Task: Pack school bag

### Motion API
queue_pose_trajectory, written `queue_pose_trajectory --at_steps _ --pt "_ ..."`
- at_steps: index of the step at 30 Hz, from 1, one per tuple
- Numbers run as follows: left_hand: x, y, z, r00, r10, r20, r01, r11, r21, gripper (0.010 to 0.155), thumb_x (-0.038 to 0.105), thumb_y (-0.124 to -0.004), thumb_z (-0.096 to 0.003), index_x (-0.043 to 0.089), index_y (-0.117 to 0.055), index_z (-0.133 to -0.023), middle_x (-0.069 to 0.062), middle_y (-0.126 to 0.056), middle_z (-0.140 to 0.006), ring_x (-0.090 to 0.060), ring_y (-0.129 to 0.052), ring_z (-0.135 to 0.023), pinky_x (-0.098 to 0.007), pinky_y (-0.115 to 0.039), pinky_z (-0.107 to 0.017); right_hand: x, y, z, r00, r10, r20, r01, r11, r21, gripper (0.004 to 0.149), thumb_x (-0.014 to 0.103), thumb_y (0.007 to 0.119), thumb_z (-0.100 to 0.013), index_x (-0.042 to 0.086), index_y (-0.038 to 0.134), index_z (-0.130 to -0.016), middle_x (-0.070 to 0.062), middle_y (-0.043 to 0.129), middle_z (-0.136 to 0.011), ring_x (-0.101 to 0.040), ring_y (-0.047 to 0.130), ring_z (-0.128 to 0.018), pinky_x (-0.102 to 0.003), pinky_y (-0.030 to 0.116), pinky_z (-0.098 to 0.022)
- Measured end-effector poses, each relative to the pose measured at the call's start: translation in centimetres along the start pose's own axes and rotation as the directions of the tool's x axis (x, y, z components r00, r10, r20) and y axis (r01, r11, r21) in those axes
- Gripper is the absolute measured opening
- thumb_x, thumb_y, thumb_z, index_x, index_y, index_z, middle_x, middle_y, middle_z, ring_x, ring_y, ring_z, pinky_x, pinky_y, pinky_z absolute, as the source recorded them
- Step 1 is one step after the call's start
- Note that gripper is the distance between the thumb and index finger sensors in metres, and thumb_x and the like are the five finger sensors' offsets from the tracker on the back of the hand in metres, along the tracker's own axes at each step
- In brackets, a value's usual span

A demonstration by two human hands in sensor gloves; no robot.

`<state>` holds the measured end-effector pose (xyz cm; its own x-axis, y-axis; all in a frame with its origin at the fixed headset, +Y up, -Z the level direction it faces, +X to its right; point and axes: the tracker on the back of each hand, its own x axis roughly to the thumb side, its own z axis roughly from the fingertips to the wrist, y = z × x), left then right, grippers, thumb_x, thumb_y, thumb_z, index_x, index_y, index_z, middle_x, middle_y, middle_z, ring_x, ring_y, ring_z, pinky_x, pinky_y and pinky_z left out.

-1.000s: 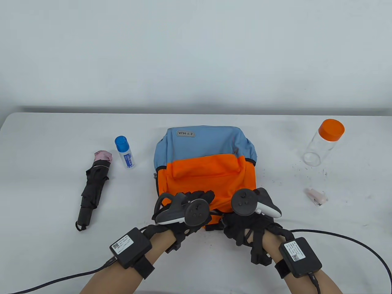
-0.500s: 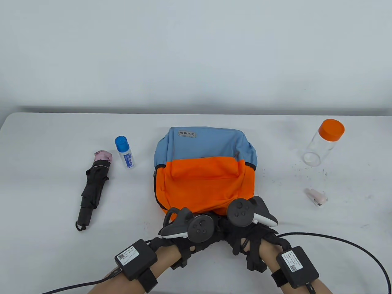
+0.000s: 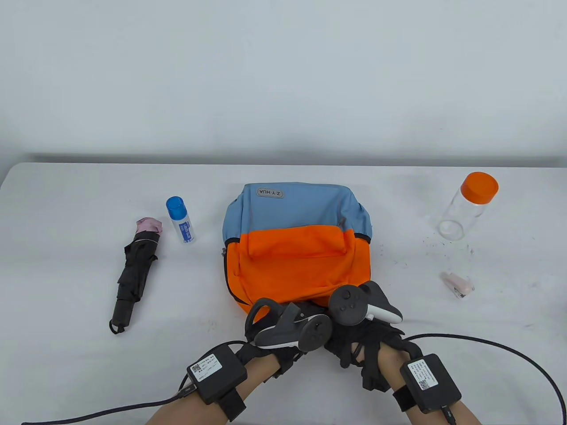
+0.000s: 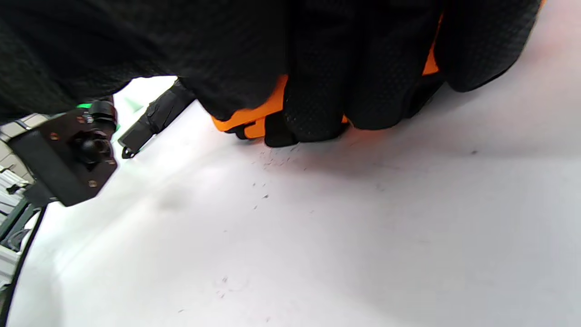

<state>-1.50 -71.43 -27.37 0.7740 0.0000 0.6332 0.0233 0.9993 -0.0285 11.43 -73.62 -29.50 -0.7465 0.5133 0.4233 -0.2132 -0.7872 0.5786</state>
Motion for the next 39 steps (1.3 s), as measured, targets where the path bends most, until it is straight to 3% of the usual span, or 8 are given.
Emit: queue_pose_trajectory --at_steps 3,6,10,16,23,29,33,39 --pt "-1.2 0.5 0.3 0.992 0.113 -0.056 -0.113 0.994 -0.001 0.043 0.032 -0.083 -0.0564 0.008 -0.094 -0.090 -0.015 -0.111 -0.073 -0.033 -0.119 -0.054 -0.051 -0.101 -0.045 -0.1 -1.7 1.3 1.000 0.005 -0.029 -0.008 0.996 -0.086 0.048 0.026 0.094 -0.036 -0.001 0.096 -0.075 -0.017 0.109 -0.057 -0.044 0.097 -0.066 -0.069 0.076 -0.051" --pt "-2.4 0.9 0.9 0.976 0.198 -0.089 -0.200 0.980 -0.021 0.043 0.031 -0.078 -0.0584 0.010 -0.091 -0.093 -0.020 -0.106 -0.082 -0.040 -0.114 -0.063 -0.057 -0.097 -0.050 0.6 -3.1 3.9 0.999 0.038 0.028 -0.035 0.993 -0.116 0.048 0.029 0.096 -0.035 0.003 0.097 -0.076 -0.014 0.110 -0.056 -0.040 0.099 -0.064 -0.067 0.078 -0.052" --pt "-3.1 1.0 1.3 0.970 0.221 -0.102 -0.227 0.973 -0.050 0.043 0.031 -0.075 -0.0588 0.008 -0.091 -0.092 -0.026 -0.099 -0.091 -0.046 -0.109 -0.072 -0.061 -0.093 -0.054 1.7 -4.3 5.9 0.984 0.170 0.043 -0.132 0.881 -0.455 0.063 0.031 0.101 -0.031 0.008 0.087 -0.089 -0.020 0.100 -0.074 -0.045 0.091 -0.072 -0.069 0.075 -0.053" --pt "-2.5 1.7 1.7 0.970 0.243 0.002 -0.243 0.969 -0.041 0.045 0.029 -0.074 -0.0574 0.002 -0.091 -0.089 -0.031 -0.098 -0.090 -0.048 -0.108 -0.073 -0.063 -0.092 -0.055 1.5 -1.3 2.4 0.908 0.399 -0.126 -0.417 0.838 -0.353 0.100 0.046 0.096 -0.027 0.011 0.045 -0.105 -0.035 0.054 -0.101 -0.059 0.051 -0.088 -0.077 0.054 -0.059" --pt "-2.3 1.6 2.3 0.966 0.247 0.076 -0.243 0.968 -0.058 0.046 0.029 -0.075 -0.0560 0.002 -0.096 -0.087 -0.027 -0.104 -0.082 -0.043 -0.114 -0.065 -0.060 -0.096 -0.052 1.4 -0.3 0.4 0.839 0.521 -0.155 -0.521 0.691 -0.502 0.059 0.042 0.100 -0.025 0.018 0.093 -0.078 -0.025 0.082 -0.086 -0.052 0.073 -0.080 -0.074 0.067 -0.056" --pt "-5.7 2.6 6.2 0.995 0.093 -0.029 -0.096 0.991 -0.091 0.045 0.033 -0.076 -0.0565 0.006 -0.097 -0.087 -0.021 -0.106 -0.083 -0.040 -0.115 -0.065 -0.057 -0.097 -0.052 0.7 -0.8 1.1 0.860 0.466 -0.210 -0.504 0.706 -0.498 0.044 0.036 0.102 -0.026 0.017 0.099 -0.065 -0.019 0.089 -0.080 -0.048 0.081 -0.079 -0.073 0.073 -0.054" --pt "-10.7 2.1 9.1 0.977 0.085 -0.195 -0.109 0.987 -0.118 0.046 0.033 -0.075 -0.0573 0.007 -0.095 -0.089 -0.021 -0.104 -0.087 -0.042 -0.112 -0.069 -0.059 -0.093 -0.055 -1.1 -1.2 1.5 0.930 0.296 -0.220 -0.368 0.793 -0.486 0.041 0.034 0.103 -0.026 0.017 0.097 -0.063 -0.027 0.077 -0.099 -0.057 0.067 -0.089 -0.090 0.058 -0.051" --pt "-16.5 -0.5 7.7 0.887 -0.040 -0.460 -0.029 0.989 -0.142 0.046 0.033 -0.075 -0.0573 0.009 -0.094 -0.091 -0.021 -0.101 -0.091 -0.046 -0.107 -0.075 -0.063 -0.088 -0.058 -1.4 -1.3 1.4 0.954 0.211 -0.214 -0.286 0.856 -0.430 0.040 0.031 0.103 -0.027 0.016 0.094 -0.064 -0.024 0.078 -0.100 -0.056 0.068 -0.091 -0.093 0.067 -0.044"
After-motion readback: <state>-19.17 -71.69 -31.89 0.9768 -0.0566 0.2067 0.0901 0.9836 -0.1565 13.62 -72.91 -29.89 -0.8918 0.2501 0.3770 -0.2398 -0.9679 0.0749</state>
